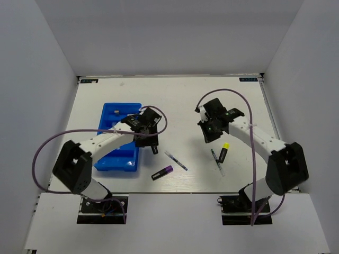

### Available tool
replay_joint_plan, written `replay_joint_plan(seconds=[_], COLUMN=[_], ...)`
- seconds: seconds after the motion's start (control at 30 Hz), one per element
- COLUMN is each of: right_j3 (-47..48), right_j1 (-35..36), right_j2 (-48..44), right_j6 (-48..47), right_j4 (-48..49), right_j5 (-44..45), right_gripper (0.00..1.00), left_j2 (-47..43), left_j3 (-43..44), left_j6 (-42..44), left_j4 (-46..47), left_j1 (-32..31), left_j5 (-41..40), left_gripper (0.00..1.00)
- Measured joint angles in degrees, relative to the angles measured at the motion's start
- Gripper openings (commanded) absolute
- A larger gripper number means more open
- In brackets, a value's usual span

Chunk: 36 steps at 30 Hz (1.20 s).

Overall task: Sort the stationery into containers
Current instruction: Grab a piece of stationery with the left arm

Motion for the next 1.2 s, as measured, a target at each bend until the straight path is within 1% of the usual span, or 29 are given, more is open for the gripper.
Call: replay_joint_plan(seconds=[0.07,0.17,0.2,0.23,0.33,0.47,0.57,0.7,0.73,0.8,0.83,0.87,0.9,0.93,0.97,1.0,1.03,1.13,1.2], right_j3=[-1.05,-1.03,-1.05,-1.22,-2.6,-4.26,-4.66,-5.16,-5.22,-5.29,-5.31,-5.31,-5.31,-5.33,-5.33,-5.35,-5.4,-5.44,-5.75], right_j1=[-0.55,-2.1,-2.84,-3.65,-5.77,-7.93,-9.05,-10.1,-10.43,-10.91,-11.21,-11.56,-11.87,-12.17,-12.35,-12.61,-12.83,-13.27,-13.46], right_j2=[-3.85,-7.91,-8.61,-9.05,-9.84,-10.62,-12.0,-14.05,-14.43,-14.78,-14.93,-15.08,-15.19,-15.32,-15.41,-15.5,-15.61,-15.91,-16.2], right_j6=[0.85,1.42,1.57,1.86,1.7,1.73,1.81,2.05,2.12,2.23,2.27,2.34,2.38,2.4,2.51,2.51,2.54,2.34,2.27], right_j4=[-0.13,3.13,4.04,4.96,6.54,6.93,7.26,7.58,7.61,7.63,7.61,7.63,7.65,7.65,7.65,7.63,7.69,7.78,7.98], right_j5=[-0.79,-2.32,-2.84,-3.54,-6.32,-9.64,-11.65,-13.81,-14.23,-14.86,-15.23,-15.52,-15.76,-16.02,-16.35,-16.68,-16.94,-17.51,-18.08], right_gripper=[0.05,0.13,0.21,0.23,0.23,0.23,0.23,0.24,0.24,0.24,0.24,0.24,0.24,0.29,0.51,0.62,0.68,0.69,0.69], left_j2=[4.0,9.75,11.47,12.9,16.15,18.75,20.26,21.81,22.01,22.32,22.43,22.43,22.43,22.43,22.43,22.43,22.4,21.73,20.0], left_j3=[1.66,4.07,4.76,5.2,5.86,6.32,7.08,7.87,8.11,8.35,8.37,8.37,8.37,8.37,8.37,8.37,8.37,8.37,8.39], left_j6=[-0.46,-0.83,-1.01,-1.16,-1.79,-2.64,-3.26,-4.28,-4.55,-4.83,-5.16,-5.42,-5.53,-5.46,-5.49,-5.49,-5.35,-4.63,-4.09], left_j4=[0.46,1.33,1.86,2.4,3.76,4.55,4.92,5.51,5.86,6.32,6.67,6.78,6.88,6.95,7.02,7.06,7.1,6.86,6.45], left_j1=[-0.85,-1.81,-1.95,-2.03,-2.08,-2.03,-1.97,-1.9,-1.92,-1.92,-1.92,-1.92,-1.92,-1.92,-1.92,-1.92,-1.92,-2.1,-2.23], left_j5=[-2.6,-5.55,-6.12,-6.58,-7.69,-9.22,-9.97,-10.36,-10.43,-10.45,-10.49,-10.56,-10.58,-10.62,-10.71,-10.71,-10.69,-10.71,-10.78], left_gripper=[0.65,0.63,0.63,0.62,0.61,0.59,0.59,0.51,0.47,0.43,0.39,0.33,0.29,0.27,0.25,0.2,0.18,0.12,0.12])
